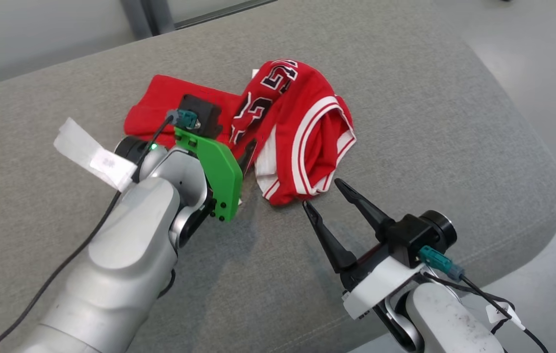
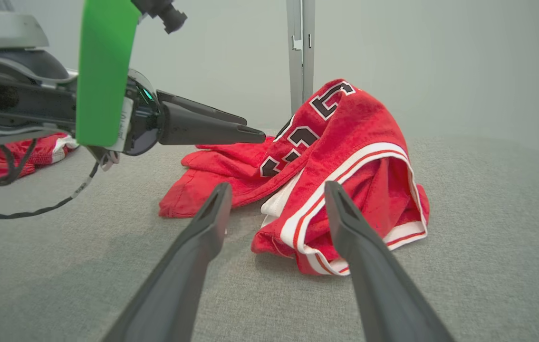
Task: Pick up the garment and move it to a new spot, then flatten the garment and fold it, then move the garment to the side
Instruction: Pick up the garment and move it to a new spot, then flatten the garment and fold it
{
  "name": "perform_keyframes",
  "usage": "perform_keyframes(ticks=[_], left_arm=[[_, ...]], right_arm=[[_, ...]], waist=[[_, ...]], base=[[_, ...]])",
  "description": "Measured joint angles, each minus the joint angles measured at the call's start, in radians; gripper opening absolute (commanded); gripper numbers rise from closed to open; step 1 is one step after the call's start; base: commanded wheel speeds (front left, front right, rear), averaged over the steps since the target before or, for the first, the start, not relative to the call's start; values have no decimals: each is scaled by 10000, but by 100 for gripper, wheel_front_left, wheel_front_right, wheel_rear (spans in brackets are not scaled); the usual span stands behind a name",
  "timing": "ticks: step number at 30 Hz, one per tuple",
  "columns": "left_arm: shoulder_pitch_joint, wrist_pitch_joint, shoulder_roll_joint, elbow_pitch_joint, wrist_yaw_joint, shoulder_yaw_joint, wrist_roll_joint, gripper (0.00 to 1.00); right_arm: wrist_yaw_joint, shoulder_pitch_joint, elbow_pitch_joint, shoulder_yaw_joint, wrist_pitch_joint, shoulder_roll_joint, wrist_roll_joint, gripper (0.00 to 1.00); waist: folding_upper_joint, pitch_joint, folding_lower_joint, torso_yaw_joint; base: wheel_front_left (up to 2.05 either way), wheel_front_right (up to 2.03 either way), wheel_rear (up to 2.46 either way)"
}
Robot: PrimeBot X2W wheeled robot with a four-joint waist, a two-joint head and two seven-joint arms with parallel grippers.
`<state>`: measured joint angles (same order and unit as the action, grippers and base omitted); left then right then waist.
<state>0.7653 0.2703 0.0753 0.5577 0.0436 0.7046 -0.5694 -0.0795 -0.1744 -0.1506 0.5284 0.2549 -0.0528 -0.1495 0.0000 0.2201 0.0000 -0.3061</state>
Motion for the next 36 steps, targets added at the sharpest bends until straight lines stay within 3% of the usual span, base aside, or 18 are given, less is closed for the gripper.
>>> perform_keyframes(ticks=[18, 36], left_arm=[[-2375, -679, 326, 481, -627, -320, -518, 100], [-2529, -965, 178, 424, -704, -454, -796, 100]], right_arm=[[-27, 209, -623, -58, -2, -81, 203, 100], [-29, 201, -579, -249, -2, -73, 270, 100]], waist=[[0, -619, 0, 2203], [0, -420, 0, 1435]], base=[[0, 0, 0], [0, 0, 0]])
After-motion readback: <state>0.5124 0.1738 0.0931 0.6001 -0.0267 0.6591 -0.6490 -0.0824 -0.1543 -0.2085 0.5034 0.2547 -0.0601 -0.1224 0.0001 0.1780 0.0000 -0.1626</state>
